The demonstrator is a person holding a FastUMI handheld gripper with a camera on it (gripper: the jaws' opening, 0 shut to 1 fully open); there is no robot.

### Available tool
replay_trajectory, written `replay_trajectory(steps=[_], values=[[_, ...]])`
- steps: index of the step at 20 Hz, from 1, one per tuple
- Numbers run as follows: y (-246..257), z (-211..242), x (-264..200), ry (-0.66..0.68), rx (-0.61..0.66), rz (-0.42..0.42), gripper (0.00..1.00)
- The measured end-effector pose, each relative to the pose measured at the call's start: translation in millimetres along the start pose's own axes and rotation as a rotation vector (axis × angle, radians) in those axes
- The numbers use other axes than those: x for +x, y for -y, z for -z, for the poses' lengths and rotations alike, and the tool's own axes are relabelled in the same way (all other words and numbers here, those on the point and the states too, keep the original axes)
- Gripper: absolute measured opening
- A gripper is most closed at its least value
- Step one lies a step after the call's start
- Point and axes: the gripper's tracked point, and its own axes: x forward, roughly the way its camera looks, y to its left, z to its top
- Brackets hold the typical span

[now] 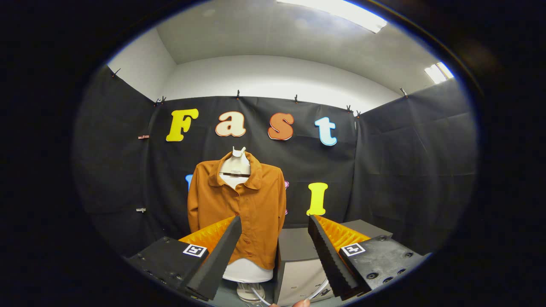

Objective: Iron the clothes twice with a garment steamer, once on the left side and once on the right side.

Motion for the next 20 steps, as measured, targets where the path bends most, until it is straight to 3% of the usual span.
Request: replay_trajectory(steps=[6, 20], values=[[12, 11, 40, -0.028, 0.014, 0.008, 0.98], [64, 66, 168, -0.204, 0.061, -0.091, 0.98]])
